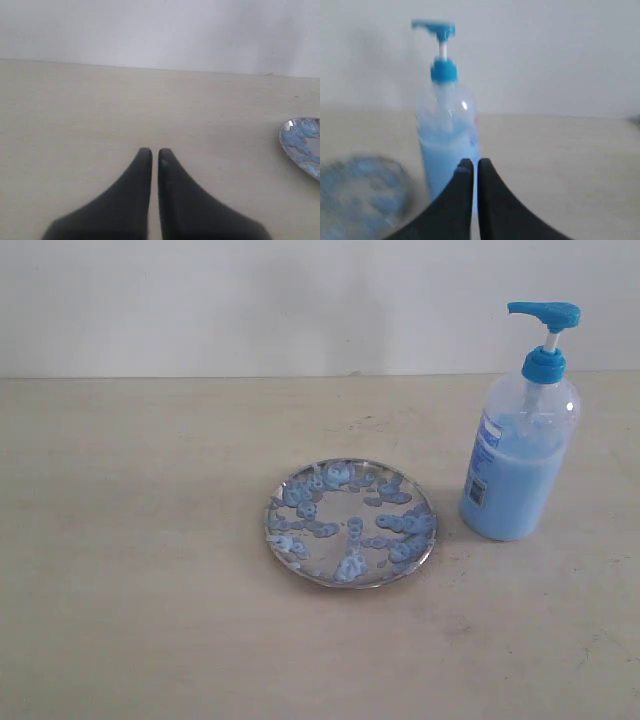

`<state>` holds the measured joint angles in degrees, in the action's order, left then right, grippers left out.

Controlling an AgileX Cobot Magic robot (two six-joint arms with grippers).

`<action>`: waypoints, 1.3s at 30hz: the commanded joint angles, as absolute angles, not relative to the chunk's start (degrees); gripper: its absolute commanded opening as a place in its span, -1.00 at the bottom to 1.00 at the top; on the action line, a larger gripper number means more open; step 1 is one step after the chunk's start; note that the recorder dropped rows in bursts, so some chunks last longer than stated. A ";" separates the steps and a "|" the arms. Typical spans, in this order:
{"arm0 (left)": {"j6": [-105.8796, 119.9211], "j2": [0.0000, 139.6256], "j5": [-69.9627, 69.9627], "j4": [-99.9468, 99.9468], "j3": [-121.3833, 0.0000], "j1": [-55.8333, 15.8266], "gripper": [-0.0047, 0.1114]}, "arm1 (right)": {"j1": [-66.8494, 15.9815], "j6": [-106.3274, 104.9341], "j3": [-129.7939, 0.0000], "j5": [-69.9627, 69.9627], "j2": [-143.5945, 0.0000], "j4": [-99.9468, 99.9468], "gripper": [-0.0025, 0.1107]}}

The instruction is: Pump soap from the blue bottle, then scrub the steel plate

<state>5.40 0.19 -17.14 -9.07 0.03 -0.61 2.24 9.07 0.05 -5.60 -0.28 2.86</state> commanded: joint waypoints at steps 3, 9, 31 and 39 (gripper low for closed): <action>5.63 0.00 -16.49 -9.15 0.00 -0.56 -0.85 | 2.15 34.61 0.00 9.28 0.00 -12.04 -0.96; 5.63 0.00 -16.49 -9.15 0.00 -0.56 -0.85 | 2.15 34.30 0.00 12.25 0.00 -12.13 -0.96; 5.63 0.00 -16.49 -9.15 0.00 -0.56 -0.85 | 2.15 8.85 -16.35 39.92 -72.94 21.35 0.90; 5.63 0.00 -16.49 -9.15 0.00 -0.56 -0.85 | 2.15 -0.70 -26.68 43.42 -90.14 21.21 0.90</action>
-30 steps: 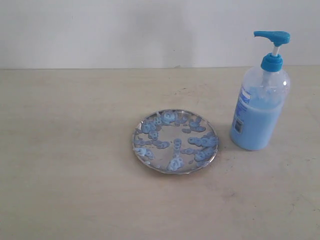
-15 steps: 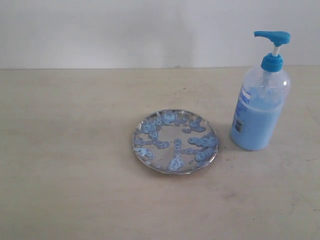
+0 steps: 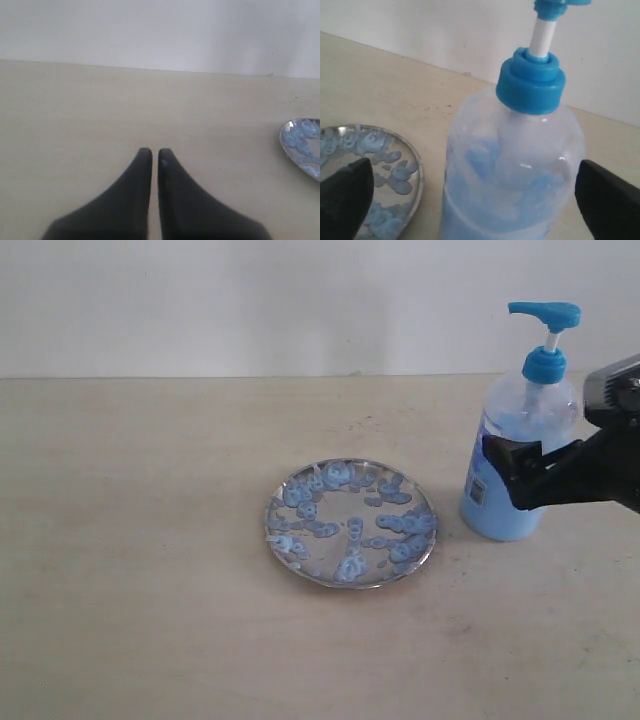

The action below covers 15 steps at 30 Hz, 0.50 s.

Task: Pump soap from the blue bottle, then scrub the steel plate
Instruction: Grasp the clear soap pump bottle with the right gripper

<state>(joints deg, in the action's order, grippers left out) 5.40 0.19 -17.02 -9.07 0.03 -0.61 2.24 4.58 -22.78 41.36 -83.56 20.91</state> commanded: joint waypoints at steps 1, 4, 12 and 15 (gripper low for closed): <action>5.63 0.00 -16.49 -9.15 0.00 -0.56 -0.85 | 2.15 -0.70 -27.70 44.52 -92.24 20.79 0.90; 5.63 0.00 -16.49 -9.15 0.00 -0.56 -0.85 | 2.15 -0.80 -30.26 47.80 -97.98 20.41 0.90; 5.63 0.00 -16.49 -9.15 0.00 -0.56 -0.85 | 2.15 -2.19 -35.93 52.27 -110.16 19.25 0.90; 5.63 0.00 -16.49 -9.15 0.00 -0.56 -0.85 | 2.15 -2.44 -38.27 52.14 -113.52 18.23 0.90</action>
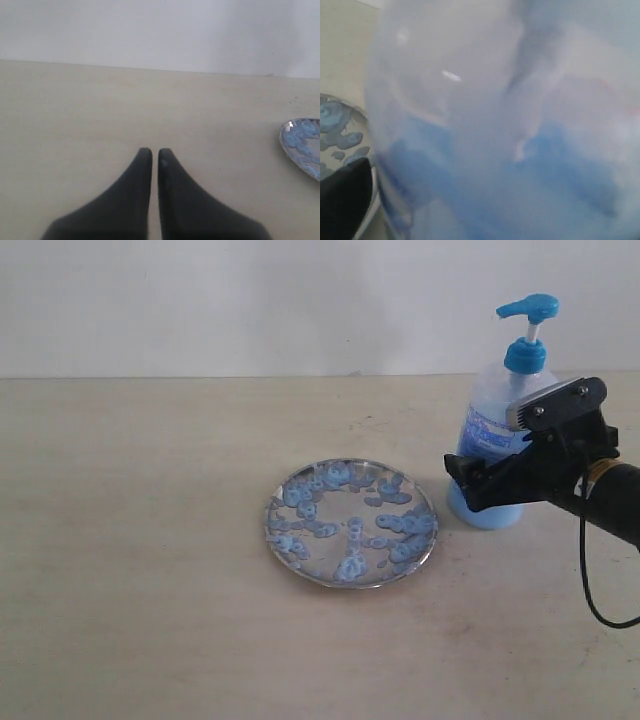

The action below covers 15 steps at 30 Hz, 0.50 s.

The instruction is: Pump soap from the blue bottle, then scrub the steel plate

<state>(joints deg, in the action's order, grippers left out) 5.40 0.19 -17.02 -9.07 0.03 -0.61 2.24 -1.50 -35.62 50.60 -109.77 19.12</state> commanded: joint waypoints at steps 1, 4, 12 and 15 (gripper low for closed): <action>5.63 0.00 -16.49 -9.15 0.00 -0.56 -0.85 | 2.15 -2.44 -38.79 51.73 -114.18 18.23 0.90; 5.63 0.00 -16.49 -9.15 0.00 -0.56 -0.85 | 2.15 -2.84 -40.24 51.83 -116.39 18.09 0.90; 5.63 0.00 -16.49 -9.15 0.00 -0.56 -0.85 | 2.15 -2.68 -41.69 51.60 -117.28 15.69 -0.29; 5.63 0.00 -16.49 -9.15 0.00 -0.56 -0.85 | 2.15 -2.54 -41.69 51.60 -117.28 15.91 -0.95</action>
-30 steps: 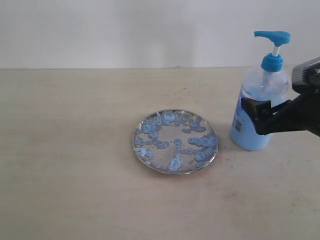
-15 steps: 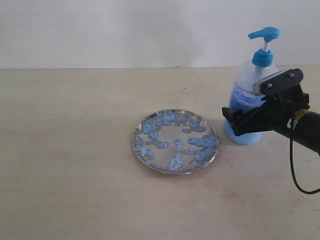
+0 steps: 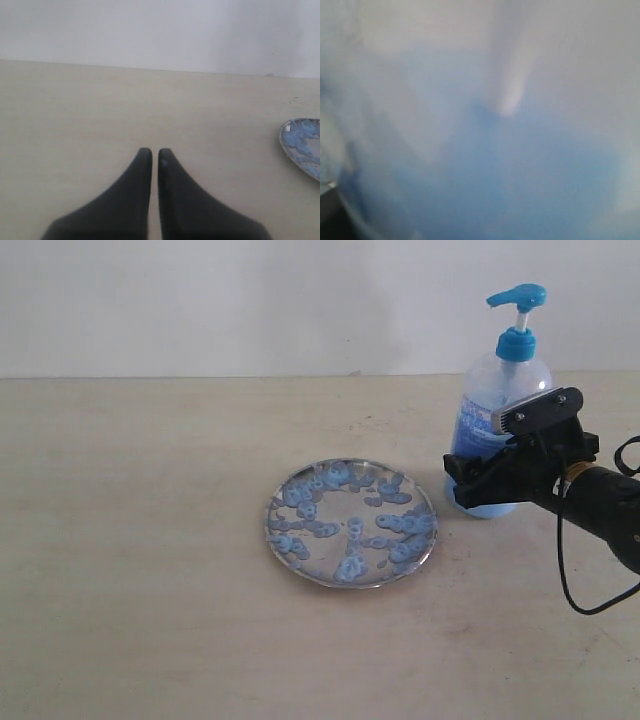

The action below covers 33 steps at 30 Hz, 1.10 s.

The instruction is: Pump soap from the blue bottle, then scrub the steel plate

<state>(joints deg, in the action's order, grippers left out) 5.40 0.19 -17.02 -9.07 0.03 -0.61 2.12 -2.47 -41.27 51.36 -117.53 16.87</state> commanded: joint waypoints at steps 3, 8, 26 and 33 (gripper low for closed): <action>5.63 0.00 -16.49 -9.15 0.00 -0.56 -0.85 | 2.15 -2.68 -41.69 51.60 -117.28 15.91 -0.96; 5.63 0.00 -16.49 -9.15 0.00 -0.56 -0.85 | 2.15 -4.86 -41.69 51.47 -117.28 16.60 -0.96; 2.58 0.00 -16.12 -15.45 0.00 -0.56 -0.85 | 2.15 -12.48 -41.81 52.19 -117.28 18.30 -0.96; 0.85 0.00 -13.35 -35.57 0.00 -0.56 -0.85 | 2.15 -12.48 -41.81 52.05 -117.28 18.44 -0.96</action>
<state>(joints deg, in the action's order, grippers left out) 1.69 0.19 -14.83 -27.16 0.03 -0.61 2.03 -11.09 -41.61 52.11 -117.53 18.62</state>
